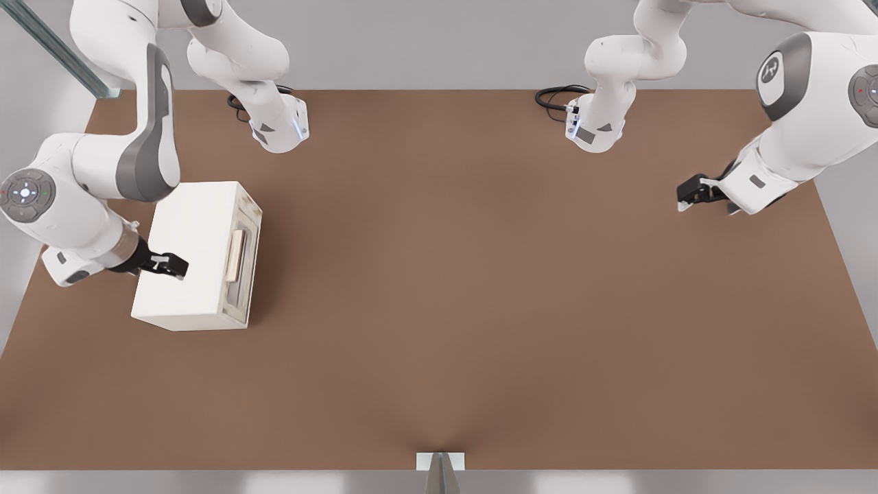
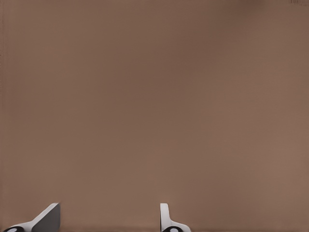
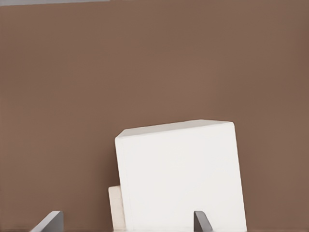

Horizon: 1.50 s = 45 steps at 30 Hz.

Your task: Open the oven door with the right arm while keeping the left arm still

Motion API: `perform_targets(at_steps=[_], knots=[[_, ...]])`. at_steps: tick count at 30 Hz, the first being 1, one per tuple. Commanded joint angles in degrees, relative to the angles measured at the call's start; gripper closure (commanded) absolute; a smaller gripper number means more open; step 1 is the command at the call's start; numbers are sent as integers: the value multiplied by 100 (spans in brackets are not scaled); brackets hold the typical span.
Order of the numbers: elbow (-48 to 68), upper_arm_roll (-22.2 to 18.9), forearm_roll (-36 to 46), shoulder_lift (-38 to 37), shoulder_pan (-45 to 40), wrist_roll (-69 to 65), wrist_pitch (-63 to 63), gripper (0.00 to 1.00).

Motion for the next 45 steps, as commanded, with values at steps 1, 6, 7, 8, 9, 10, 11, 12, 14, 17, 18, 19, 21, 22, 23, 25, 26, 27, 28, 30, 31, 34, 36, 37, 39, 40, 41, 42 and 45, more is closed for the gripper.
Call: perform_targets(at_steps=[1, 6, 7, 8, 9, 10, 11, 12, 14, 17, 18, 19, 21, 22, 23, 25, 26, 27, 28, 30, 31, 34, 36, 37, 39, 40, 41, 42, 45], knots=[[-54, -7, 74, -56, 56, -321, 89, 0], [-502, 55, -2782, 515, 2112, 1207, -1369, 0], [-608, 46, -3072, 638, 2367, 1305, -1536, 0], [-617, 55, -3213, 691, 2596, 1331, -1703, 0], [-722, 55, -3213, 709, 2605, 1541, -1739, 0], [-1108, 55, -3388, 665, 2727, 2068, -1713, 4], [-1434, 55, -3486, 524, 2737, 2482, -1642, 35], [-1670, 55, -3521, 410, 2684, 2640, -1493, 53], [-2278, 55, -3609, 164, 2667, 3168, -1159, 79], [-2427, 46, -3705, 199, 2658, 3467, -1036, 79], [-2489, 46, -3784, 216, 2632, 3581, -966, 79], [-2585, 37, -3890, 252, 2596, 3748, -842, 79], [-2630, 19, -3960, 313, 2517, 4232, -737, 79], [-2630, 11, -4039, 331, 2508, 4398, -702, 79], [-2630, 11, -4136, 392, 2508, 4636, -702, 79], [-2559, 2, -4206, 498, 2473, 4952, -684, 79], [-2542, 2, -4242, 541, 2438, 4996, -614, 79], [-2419, 2, -4250, 647, 2421, 5049, -605, 79], [-2392, 11, -4277, 717, 2412, 5049, -587, 79], [-2340, 2, -4303, 840, 2394, 5049, -570, 79], [-2331, 11, -4303, 928, 2403, 5049, -552, 79], [-2331, 11, -4330, 946, 2394, 5049, -508, 79], [-2348, 11, -4338, 955, 2385, 5049, -508, 79], [-2348, 11, -4338, 963, 2385, 5049, -508, 79], [-2348, 2, -4338, 1043, 2377, 5049, -508, 79], [-2348, 11, -4338, 1051, 2377, 5049, -508, 79], [-2348, 2, -4338, 1069, 2377, 5049, -508, 79], [-2348, 11, -4338, 1069, 2377, 5049, -508, 79], [-2331, 11, -4321, 1060, 2385, 5049, -543, 79]])
